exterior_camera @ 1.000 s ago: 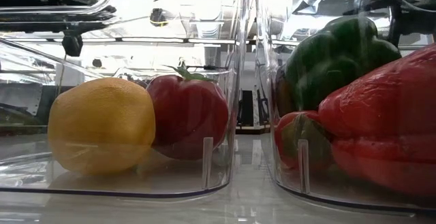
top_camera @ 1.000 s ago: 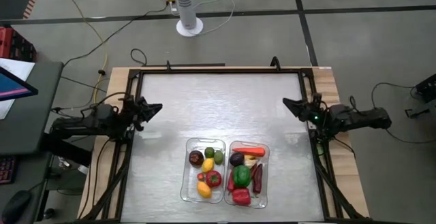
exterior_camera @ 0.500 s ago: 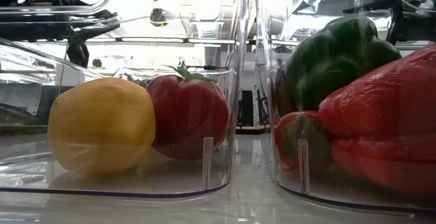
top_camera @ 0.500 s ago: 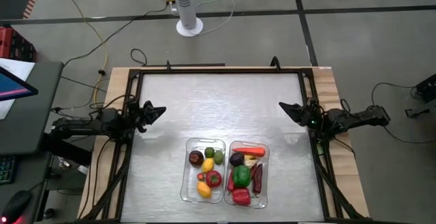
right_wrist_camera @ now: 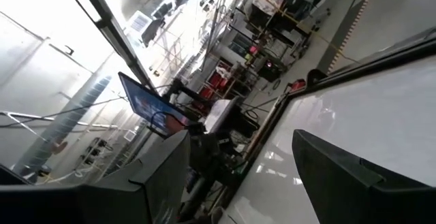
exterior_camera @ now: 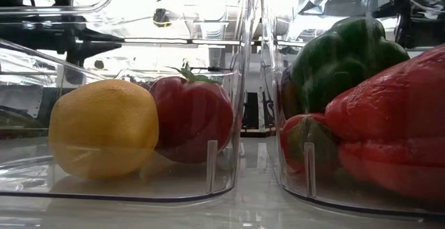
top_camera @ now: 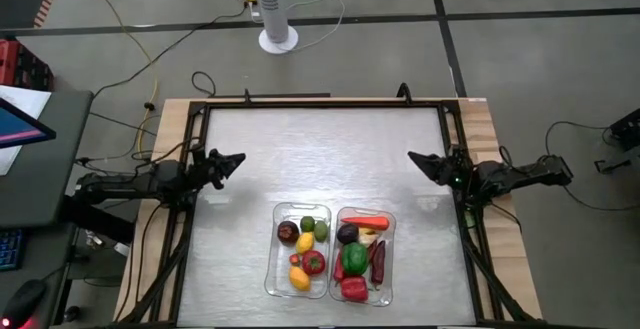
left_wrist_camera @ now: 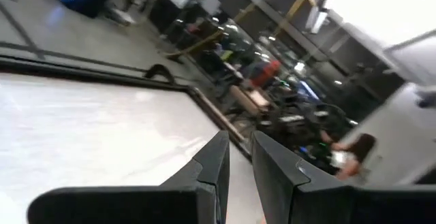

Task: Sort produce into baskets
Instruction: Return to Home Position

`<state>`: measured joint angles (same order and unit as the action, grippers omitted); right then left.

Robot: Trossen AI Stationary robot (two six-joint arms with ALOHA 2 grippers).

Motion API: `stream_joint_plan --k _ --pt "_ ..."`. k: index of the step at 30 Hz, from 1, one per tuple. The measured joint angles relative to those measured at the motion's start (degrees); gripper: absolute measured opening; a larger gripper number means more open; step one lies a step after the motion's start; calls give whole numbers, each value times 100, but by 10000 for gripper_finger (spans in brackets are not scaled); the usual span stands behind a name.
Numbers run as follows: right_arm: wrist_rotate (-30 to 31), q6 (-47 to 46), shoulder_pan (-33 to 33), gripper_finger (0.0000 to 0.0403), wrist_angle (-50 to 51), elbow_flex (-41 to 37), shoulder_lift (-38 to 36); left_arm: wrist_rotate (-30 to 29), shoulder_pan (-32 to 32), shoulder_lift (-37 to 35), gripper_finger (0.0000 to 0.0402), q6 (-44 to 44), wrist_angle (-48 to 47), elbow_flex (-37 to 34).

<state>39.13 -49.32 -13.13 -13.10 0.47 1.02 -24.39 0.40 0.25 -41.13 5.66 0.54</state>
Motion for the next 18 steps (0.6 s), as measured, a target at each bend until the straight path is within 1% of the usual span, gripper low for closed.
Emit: stream_joint_plan --k 2,8,10,12,13,15,18 --pt "1 13 16 285 -69 0 0 -178 2 0 50 -48 -80 0" --pt "-1 18 16 286 -291 -2 -2 -127 2 0 50 569 -107 13" --pt "-34 -3 16 286 -250 -3 0 -32 2 3 50 921 -267 42" --pt "-99 -15 -1 286 -243 -4 -2 24 2 5 50 1523 -305 52" --pt "-145 83 3 286 -185 -7 -2 37 2 9 50 1882 -312 55" --pt "-149 677 3 286 58 -7 -2 12 2 13 50 2557 -314 55" --pt "-150 1429 9 286 478 -7 -1 -320 0 11 50 3102 -256 55"
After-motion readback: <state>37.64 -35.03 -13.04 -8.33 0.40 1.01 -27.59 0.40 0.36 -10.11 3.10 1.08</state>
